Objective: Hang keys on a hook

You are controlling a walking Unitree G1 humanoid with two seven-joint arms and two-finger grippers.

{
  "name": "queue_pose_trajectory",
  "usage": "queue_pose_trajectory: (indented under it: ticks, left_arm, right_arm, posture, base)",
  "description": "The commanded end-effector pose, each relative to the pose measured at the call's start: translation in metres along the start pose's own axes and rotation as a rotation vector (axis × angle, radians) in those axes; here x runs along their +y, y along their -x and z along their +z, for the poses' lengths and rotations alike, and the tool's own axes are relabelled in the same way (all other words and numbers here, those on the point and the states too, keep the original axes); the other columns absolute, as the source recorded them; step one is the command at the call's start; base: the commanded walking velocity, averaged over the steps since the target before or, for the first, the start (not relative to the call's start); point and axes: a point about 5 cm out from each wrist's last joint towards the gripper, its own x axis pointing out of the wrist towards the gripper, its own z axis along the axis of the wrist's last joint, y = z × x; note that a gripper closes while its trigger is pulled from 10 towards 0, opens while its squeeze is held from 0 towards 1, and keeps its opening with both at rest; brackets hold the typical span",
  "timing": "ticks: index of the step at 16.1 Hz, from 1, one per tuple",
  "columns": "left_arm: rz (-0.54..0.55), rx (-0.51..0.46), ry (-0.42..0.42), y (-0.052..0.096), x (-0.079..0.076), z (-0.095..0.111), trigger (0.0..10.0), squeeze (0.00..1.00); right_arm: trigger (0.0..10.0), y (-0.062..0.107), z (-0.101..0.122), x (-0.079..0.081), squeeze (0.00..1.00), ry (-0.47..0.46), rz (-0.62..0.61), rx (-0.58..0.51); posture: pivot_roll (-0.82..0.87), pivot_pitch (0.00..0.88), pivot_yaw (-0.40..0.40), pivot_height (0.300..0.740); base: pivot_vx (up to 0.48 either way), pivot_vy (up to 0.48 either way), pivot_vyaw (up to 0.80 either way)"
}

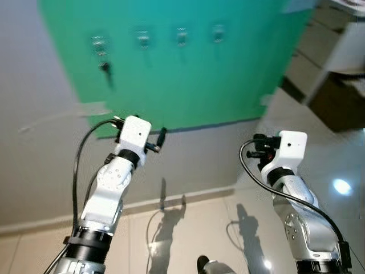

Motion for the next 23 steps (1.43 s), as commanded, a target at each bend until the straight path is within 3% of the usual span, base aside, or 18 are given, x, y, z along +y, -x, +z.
queue_pose_trajectory:
  ticks: [1,7,18,23]
  left_arm:
    - [0.034,-0.020,0.015,-0.001,0.006,0.004,10.0,0.00]
    - [0.035,0.007,0.022,0.011,0.008,-0.004,10.0,0.00]
    - [-0.009,0.018,0.021,0.011,-0.002,-0.005,10.0,0.00]
    - [-0.012,0.027,0.011,0.011,-0.003,-0.006,10.0,0.00]
  right_arm:
    - [10.0,0.002,-0.006,-0.005,0.00,0.009,-0.039,0.019]
    - [10.0,0.009,-0.016,-0.004,0.00,0.039,-0.042,0.051]
    - [10.0,0.018,-0.020,-0.008,0.00,0.066,-0.054,0.067]
    - [10.0,0.017,-0.019,-0.007,0.00,0.080,-0.046,0.074]
  posture:
    - [-0.12,0.000,0.039,0.740]
    - [-0.10,0.000,0.025,0.740]
    - [-0.12,0.000,0.032,0.740]
    - [-0.12,0.000,0.022,0.740]
  base:
    - [0.000,0.000,-0.80]
    - [0.000,0.000,-0.80]
    - [0.000,0.333,-0.80]
    - [0.000,0.000,-0.80]
